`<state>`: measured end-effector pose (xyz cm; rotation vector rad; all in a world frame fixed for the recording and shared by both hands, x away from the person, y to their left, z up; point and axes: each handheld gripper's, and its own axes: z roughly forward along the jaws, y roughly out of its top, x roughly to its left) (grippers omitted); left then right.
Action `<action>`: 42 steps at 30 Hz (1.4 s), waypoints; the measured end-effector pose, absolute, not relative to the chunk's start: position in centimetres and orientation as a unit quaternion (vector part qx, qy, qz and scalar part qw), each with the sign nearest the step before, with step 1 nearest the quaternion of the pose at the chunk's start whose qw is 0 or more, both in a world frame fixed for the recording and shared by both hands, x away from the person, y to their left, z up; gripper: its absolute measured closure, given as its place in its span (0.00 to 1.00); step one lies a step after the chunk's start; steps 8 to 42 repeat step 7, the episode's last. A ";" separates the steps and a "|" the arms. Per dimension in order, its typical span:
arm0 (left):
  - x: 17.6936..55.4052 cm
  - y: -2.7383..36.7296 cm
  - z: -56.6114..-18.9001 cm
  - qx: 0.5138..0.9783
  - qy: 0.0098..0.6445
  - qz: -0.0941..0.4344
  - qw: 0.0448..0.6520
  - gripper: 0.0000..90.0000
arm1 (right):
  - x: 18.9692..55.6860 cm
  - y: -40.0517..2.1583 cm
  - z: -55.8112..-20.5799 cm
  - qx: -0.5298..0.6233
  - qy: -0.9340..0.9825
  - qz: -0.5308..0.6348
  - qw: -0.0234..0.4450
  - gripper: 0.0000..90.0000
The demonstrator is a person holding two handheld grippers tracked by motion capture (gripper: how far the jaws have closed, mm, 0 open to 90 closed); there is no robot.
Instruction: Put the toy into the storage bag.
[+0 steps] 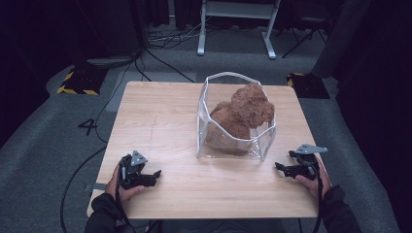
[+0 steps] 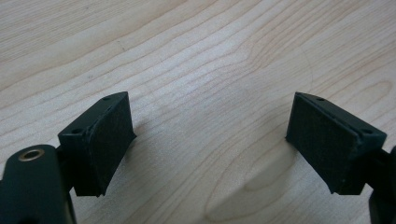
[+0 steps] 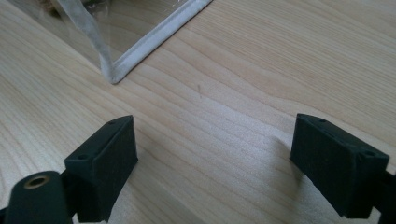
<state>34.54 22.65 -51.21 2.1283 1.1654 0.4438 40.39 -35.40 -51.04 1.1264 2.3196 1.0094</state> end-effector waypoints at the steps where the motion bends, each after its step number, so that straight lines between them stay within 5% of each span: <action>1: 34.5 22.7 -51.2 0.814 0.446 0.170 0.331 0.16 | 40.4 -35.4 -51.0 0.400 0.823 0.358 0.185 0.16; 42: 34.5 22.7 -51.2 0.814 0.446 0.170 0.331 0.16 | 40.4 -35.4 -51.0 0.400 0.823 0.358 0.185 0.16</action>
